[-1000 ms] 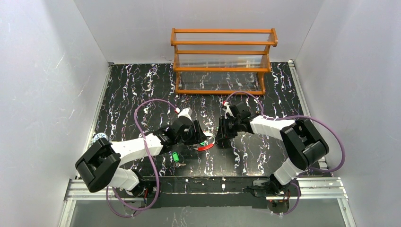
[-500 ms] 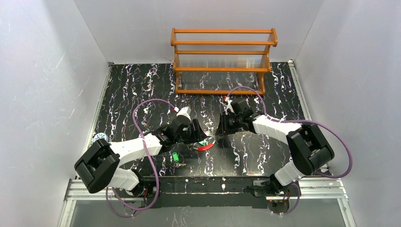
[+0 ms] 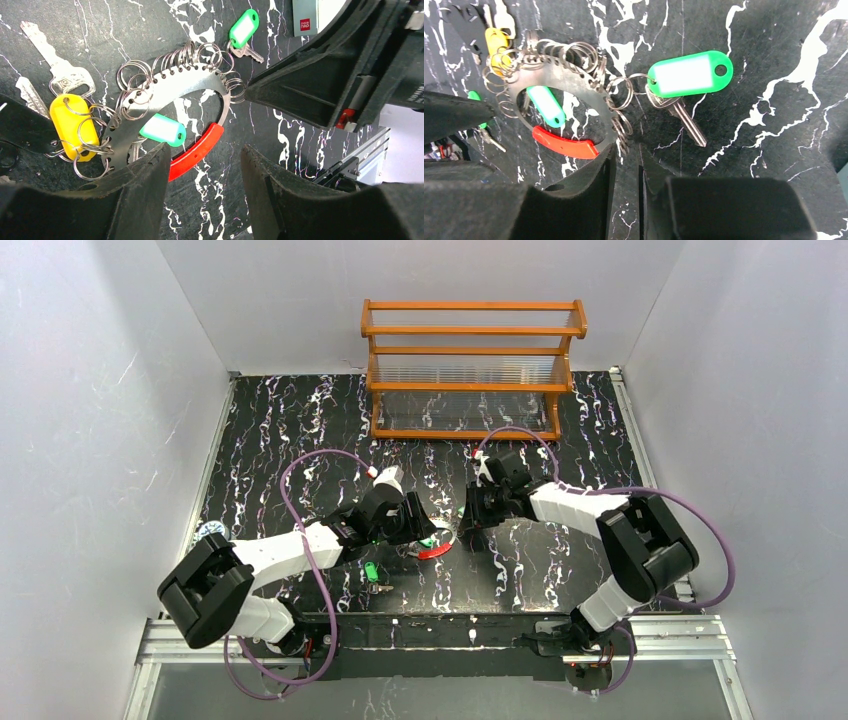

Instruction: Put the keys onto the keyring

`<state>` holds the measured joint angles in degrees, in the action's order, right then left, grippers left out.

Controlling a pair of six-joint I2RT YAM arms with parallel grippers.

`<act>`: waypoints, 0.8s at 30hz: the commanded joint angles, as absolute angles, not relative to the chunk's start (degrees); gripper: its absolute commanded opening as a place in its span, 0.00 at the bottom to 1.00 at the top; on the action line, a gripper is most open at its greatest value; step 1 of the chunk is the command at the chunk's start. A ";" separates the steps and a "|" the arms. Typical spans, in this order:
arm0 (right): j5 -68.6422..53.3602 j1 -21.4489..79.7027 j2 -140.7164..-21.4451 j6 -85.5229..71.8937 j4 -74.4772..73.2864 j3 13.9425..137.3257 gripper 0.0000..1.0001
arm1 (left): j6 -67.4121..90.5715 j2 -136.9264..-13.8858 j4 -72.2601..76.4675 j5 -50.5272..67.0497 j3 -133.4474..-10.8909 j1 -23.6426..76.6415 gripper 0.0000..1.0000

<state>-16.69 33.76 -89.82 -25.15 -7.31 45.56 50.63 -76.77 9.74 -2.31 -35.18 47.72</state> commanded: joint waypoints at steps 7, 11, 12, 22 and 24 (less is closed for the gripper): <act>-20.40 33.61 -92.99 -24.65 -7.84 49.31 0.09 | 50.98 -77.00 8.51 -2.63 -34.98 47.49 0.52; -20.51 33.62 -91.31 -24.61 -8.79 49.56 0.07 | 51.14 -77.11 8.77 -2.72 -34.64 47.51 0.52; -20.70 33.58 -90.70 -24.47 -8.98 49.61 0.07 | 51.21 -77.21 8.98 -2.68 -34.56 47.50 0.52; -19.89 33.58 -87.28 -23.94 -8.92 48.89 0.25 | 51.51 -78.83 10.52 -2.04 -34.27 47.47 0.52; -19.28 33.63 -87.63 -23.47 -9.34 49.18 0.28 | 51.61 -78.91 10.63 -1.94 -34.28 47.51 0.52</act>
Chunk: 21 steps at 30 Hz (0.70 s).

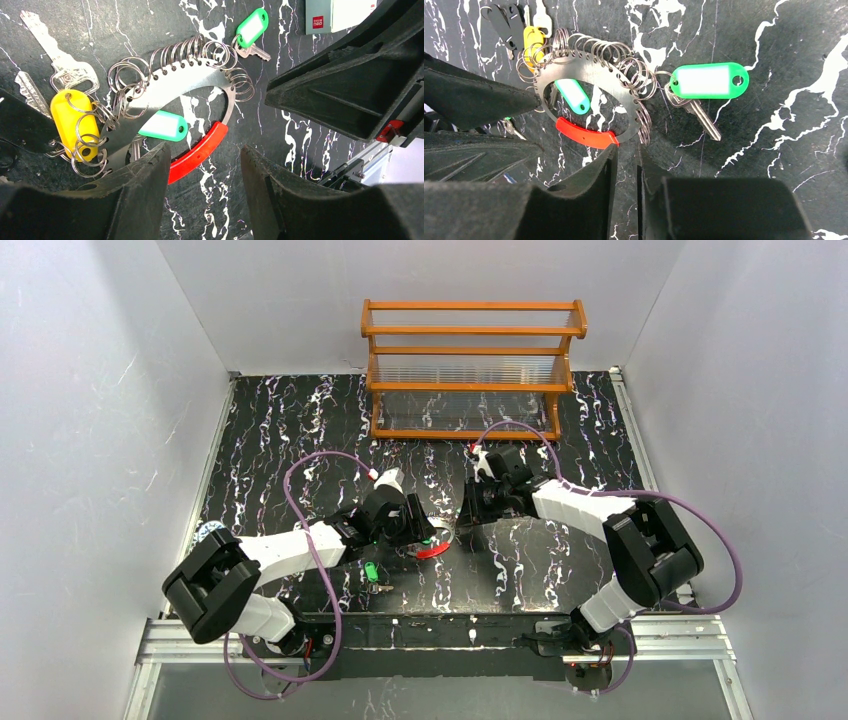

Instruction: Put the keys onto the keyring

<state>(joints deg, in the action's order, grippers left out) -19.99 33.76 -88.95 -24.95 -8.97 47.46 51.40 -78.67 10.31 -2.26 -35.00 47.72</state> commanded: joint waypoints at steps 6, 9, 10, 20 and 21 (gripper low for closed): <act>-14.24 33.58 -88.73 -23.25 -11.53 49.62 0.29 | 51.85 -78.93 10.90 -1.93 -33.97 47.54 0.52; -15.45 33.63 -90.02 -22.99 -11.06 49.66 0.33 | 52.08 -79.09 11.31 -1.68 -33.70 47.53 0.52; -16.26 33.58 -90.53 -23.02 -10.87 49.54 0.34 | 52.11 -79.18 11.33 -1.63 -33.67 47.55 0.52; -23.26 33.75 -92.42 -24.61 -8.10 49.04 0.30 | 51.94 -79.10 10.64 -1.76 -33.67 47.52 0.52; -23.59 33.75 -92.13 -24.61 -8.00 49.04 0.27 | 51.94 -79.10 10.60 -1.76 -33.66 47.51 0.52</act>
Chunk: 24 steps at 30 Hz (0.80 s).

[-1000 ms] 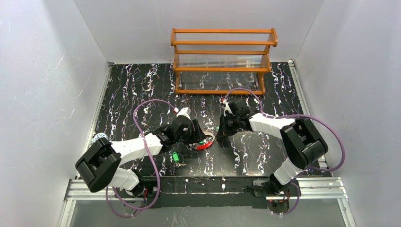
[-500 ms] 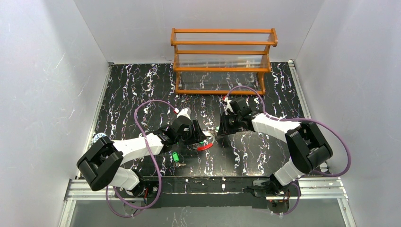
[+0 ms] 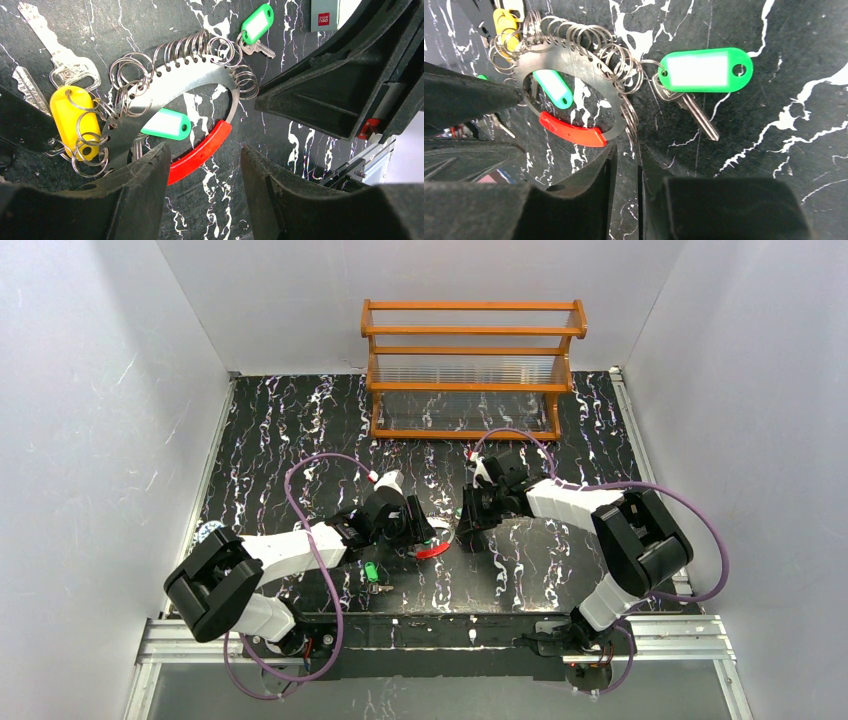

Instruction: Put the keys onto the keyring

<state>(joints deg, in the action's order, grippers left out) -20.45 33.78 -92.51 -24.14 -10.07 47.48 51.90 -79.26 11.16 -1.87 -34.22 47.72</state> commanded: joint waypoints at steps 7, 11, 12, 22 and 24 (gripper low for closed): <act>-25.37 33.84 -90.60 -24.53 -7.97 49.51 0.09 | 52.15 -79.74 11.02 -1.72 -33.29 47.49 0.52; -26.37 34.19 -91.82 -24.16 -8.17 50.10 0.09 | 52.12 -80.22 11.33 -1.42 -33.31 47.48 0.52; -26.37 34.31 -92.11 -24.17 -8.16 50.20 0.10 | 52.12 -80.28 11.34 -1.36 -33.31 47.53 0.52; -25.42 34.63 -92.27 -22.75 -9.04 51.83 0.31 | 52.13 -80.85 11.34 -1.05 -33.13 47.46 0.52; -23.01 34.60 -91.24 -22.68 -9.63 52.32 0.34 | 51.99 -80.86 11.19 -0.97 -33.13 47.52 0.52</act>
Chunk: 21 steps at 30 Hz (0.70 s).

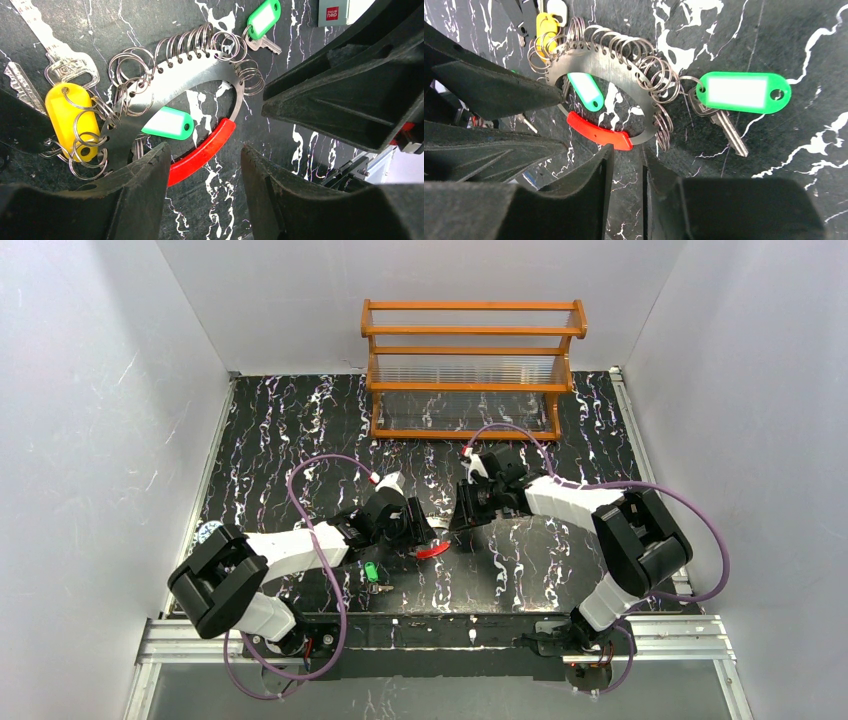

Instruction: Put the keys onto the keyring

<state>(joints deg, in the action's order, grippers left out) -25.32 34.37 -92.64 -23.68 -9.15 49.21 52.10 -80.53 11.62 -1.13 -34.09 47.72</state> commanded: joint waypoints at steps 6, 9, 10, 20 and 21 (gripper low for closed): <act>-12.68 34.54 -89.86 -22.93 -12.70 53.42 0.35 | 51.87 -81.02 11.57 -0.71 -33.13 47.55 0.52; -11.12 34.53 -91.17 -22.85 -13.46 53.22 0.35 | 51.86 -81.11 11.82 -0.49 -33.13 47.50 0.52; -11.27 34.50 -91.67 -22.85 -13.59 53.06 0.35 | 51.86 -81.12 11.86 -0.45 -33.18 47.49 0.52; -21.54 35.43 -93.15 -25.48 -8.38 49.51 0.26 | 51.78 -80.64 12.64 -0.31 -32.87 47.56 0.52; -21.65 35.68 -93.04 -25.72 -7.95 49.20 0.22 | 51.83 -80.48 12.78 -0.39 -32.87 47.52 0.52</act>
